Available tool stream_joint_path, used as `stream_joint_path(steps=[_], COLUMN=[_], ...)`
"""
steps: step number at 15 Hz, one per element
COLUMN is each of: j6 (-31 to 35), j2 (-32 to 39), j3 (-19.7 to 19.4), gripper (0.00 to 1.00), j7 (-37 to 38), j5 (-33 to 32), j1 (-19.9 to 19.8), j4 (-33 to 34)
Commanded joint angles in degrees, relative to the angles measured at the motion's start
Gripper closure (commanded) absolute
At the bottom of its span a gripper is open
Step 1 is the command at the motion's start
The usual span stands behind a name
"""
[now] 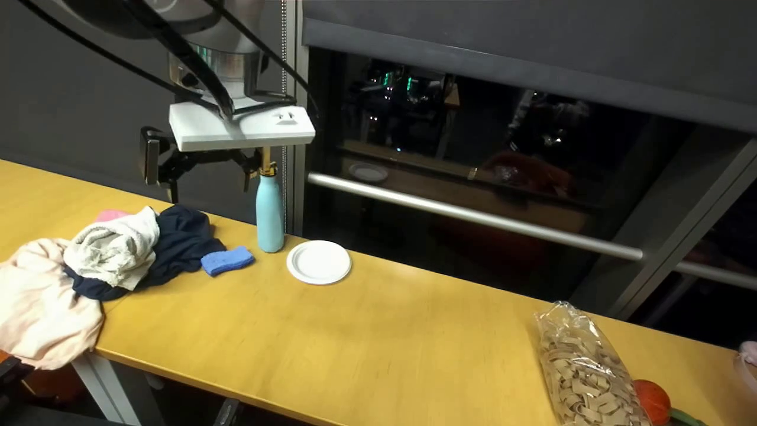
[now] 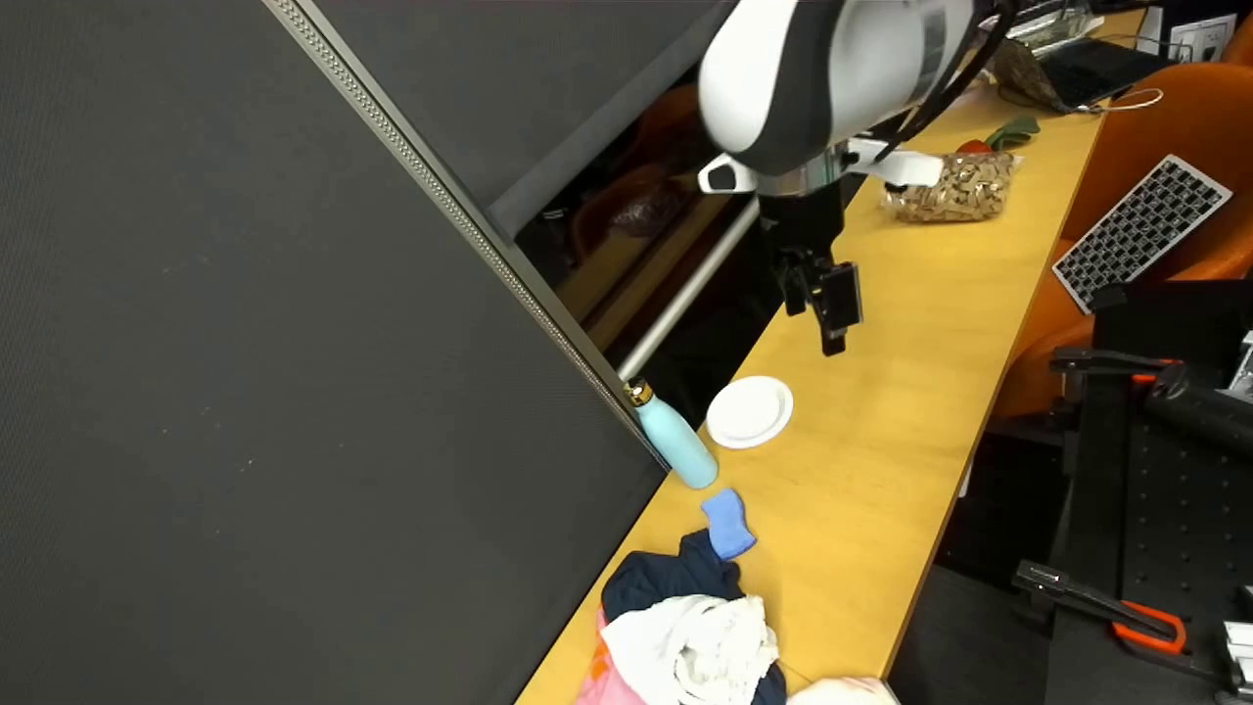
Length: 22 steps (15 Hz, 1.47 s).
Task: Use the white tea towel to wipe the table
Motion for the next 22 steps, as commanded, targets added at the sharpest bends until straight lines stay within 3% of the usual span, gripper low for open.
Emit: stream_joint_path(steps=[1,4,7,13,22], j6=[-10.6,-15.9,-16.3,-16.0,-25.3], j2=[13.8,23.8,33.1,48.7,62.0], j3=[9.8,13.9,16.0,17.9,21.4], gripper=[0.0,0.0,0.0,0.0,0.0], j7=[-6.2,-3.7,-1.7,3.4,2.4], j5=[0.4,-6.2,-14.6,-29.4,-34.4], j1=[-10.2,-13.3,-12.3,-5.1,4.2], j4=[14.6,24.6,34.3,53.2,78.0])
